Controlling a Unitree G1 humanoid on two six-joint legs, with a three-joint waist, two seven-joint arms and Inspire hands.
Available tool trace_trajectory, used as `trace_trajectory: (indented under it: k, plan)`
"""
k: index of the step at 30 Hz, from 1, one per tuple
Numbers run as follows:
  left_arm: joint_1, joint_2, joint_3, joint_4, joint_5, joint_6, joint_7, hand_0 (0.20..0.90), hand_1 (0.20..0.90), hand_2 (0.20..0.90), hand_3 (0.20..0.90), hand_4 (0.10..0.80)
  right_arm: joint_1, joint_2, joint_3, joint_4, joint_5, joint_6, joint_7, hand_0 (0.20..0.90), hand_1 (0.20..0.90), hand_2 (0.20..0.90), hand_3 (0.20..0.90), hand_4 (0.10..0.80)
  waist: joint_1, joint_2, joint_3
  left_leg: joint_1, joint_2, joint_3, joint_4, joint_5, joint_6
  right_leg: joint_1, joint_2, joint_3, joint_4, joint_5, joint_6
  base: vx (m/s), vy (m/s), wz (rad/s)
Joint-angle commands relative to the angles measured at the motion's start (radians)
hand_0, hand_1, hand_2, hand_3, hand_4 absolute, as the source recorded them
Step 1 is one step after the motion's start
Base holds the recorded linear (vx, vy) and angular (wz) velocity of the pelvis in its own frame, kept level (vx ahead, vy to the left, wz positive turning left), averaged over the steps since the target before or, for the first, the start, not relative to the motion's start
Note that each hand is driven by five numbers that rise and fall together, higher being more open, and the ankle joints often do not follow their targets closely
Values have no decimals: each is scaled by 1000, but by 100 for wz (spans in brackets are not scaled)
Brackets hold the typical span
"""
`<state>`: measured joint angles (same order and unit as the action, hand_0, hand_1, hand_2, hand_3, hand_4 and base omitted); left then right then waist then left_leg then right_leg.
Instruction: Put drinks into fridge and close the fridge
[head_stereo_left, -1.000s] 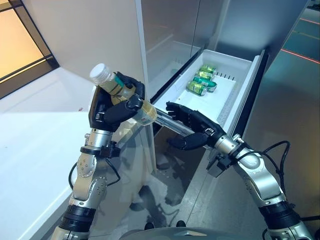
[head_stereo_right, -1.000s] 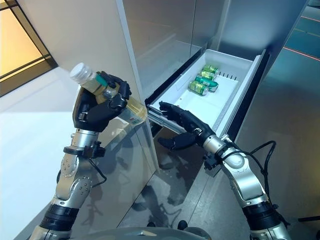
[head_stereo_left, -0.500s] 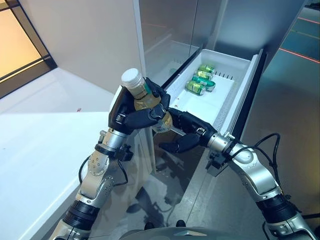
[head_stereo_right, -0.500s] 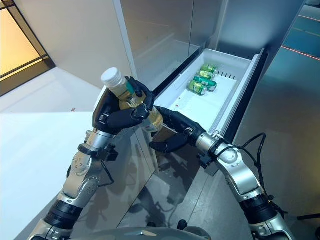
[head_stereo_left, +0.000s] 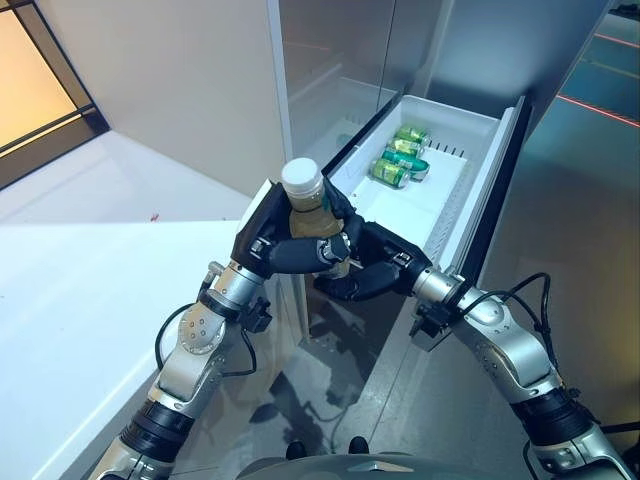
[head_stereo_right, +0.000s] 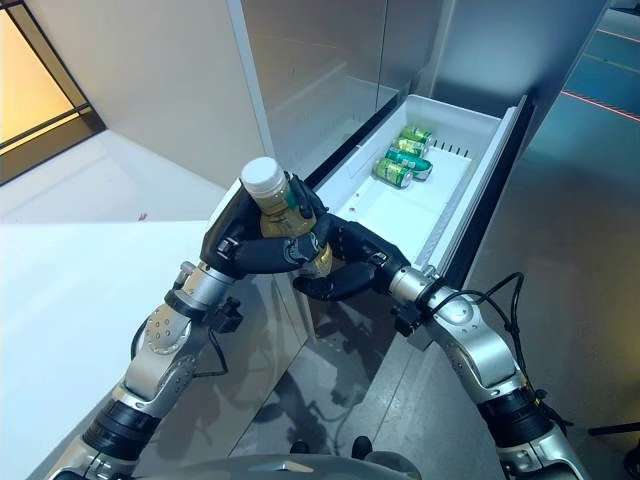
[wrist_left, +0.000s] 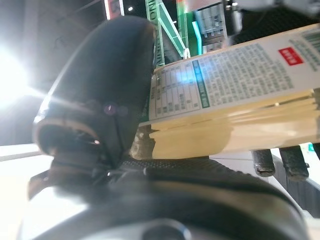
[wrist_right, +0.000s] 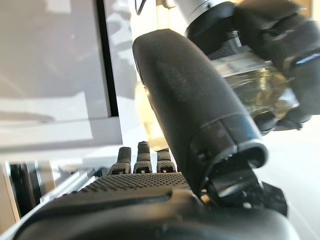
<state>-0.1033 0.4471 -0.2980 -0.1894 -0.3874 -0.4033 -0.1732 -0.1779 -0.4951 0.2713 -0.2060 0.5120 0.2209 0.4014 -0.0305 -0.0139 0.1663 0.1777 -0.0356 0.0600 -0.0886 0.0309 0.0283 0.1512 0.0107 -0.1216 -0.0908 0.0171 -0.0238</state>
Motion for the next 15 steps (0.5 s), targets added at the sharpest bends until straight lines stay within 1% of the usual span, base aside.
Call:
trace_trajectory:
  k: [1,6,10,11,12,13,14,15]
  plan:
    - [-230,-18,-5,-119,27,-184,63,300,300,300,200,100,-134,16,-6,-130,97,-62,34,900,900,900,900,800,-4,-14,-85,-1,-2,38,1,-69,-4,-5,-14,4,48,-30,77,0,0,0]
    - [-227,-7,-8,-106,19,-192,62,300,300,300,200,100,-126,3,0,-124,89,-54,52,900,900,900,900,800,-5,-16,-89,-1,-1,39,1,-68,-5,-6,-13,5,47,-29,77,0,0,0]
    - [-229,-3,-14,-102,24,-189,62,300,300,300,200,100,-126,-3,3,-127,90,-32,60,900,900,900,900,800,-8,-17,-89,-1,0,42,1,-67,-5,-6,-12,7,46,-28,77,0,0,0]
    - [-231,-2,-16,-103,19,-186,59,300,300,300,200,100,-126,-4,4,-126,88,-31,62,794,794,794,776,676,-8,-17,-88,0,0,42,1,-67,-4,-5,-12,8,46,-28,77,0,0,0]
    - [-231,0,-19,-103,15,-185,57,300,300,300,200,100,-126,-6,4,-126,86,-29,63,658,658,658,617,517,-9,-17,-87,0,0,42,1,-67,-4,-6,-12,8,46,-27,77,0,0,0]
    - [-232,1,-22,-102,6,-183,48,300,300,300,200,100,-127,-8,4,-126,85,-27,60,580,580,580,527,427,-9,-17,-87,0,0,42,1,-67,-4,-5,-11,8,45,-26,77,0,0,0]
    - [-233,-1,-26,-105,-1,-177,43,300,300,300,200,100,-129,-8,7,-124,83,-27,58,446,446,446,370,270,-10,-17,-86,0,0,43,1,-66,-4,-5,-11,8,44,-26,76,0,0,0]
    - [-234,-2,-30,-105,-4,-175,40,300,300,300,200,100,-131,-8,9,-122,86,-26,55,401,401,401,318,218,-10,-17,-85,0,1,43,1,-66,-4,-5,-11,9,44,-25,76,0,0,0]
